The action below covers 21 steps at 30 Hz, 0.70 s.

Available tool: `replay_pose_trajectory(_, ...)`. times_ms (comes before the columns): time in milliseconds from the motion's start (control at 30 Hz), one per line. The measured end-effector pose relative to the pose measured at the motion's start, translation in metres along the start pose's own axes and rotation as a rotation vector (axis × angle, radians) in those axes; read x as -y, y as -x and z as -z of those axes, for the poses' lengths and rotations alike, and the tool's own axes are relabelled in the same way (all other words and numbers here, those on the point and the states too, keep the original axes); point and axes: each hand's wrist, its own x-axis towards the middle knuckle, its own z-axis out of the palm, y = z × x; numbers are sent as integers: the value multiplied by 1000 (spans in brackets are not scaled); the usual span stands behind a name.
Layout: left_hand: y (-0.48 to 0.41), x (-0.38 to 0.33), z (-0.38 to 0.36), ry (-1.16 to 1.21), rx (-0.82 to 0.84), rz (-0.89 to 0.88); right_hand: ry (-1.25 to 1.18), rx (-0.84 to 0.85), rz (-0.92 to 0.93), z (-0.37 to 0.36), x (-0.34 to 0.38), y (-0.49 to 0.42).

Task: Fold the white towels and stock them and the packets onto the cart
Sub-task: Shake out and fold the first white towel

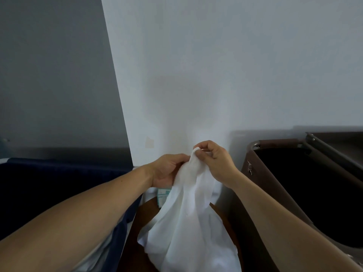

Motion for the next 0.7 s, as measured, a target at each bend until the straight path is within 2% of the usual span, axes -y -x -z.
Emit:
replay_pose_trajectory(133, -7, 2, -1, -45, -170, -136, -18, -89, -21, 1, -5, -3)
replay_pose_trajectory(233, -11, 1, -1, 35, -295, -230, -55, -139, -37, 3, -10, -7)
replay_pose_trajectory(400, -9, 2, 4, 12, -161, -231, -136, -182, -93, 6, -16, -7)
replay_pose_trajectory(467, -9, 2, 5, -23, -188, -234, -155, -196, -94, 4, -15, -7)
replay_pose_trajectory(567, -8, -4, 6, -136, -261, -265, -177, -215, -84, 0, -11, -9)
replay_pose_trajectory(700, -9, -19, 2, -451, -340, -336, -182, -162, -53, -4, -2, -10)
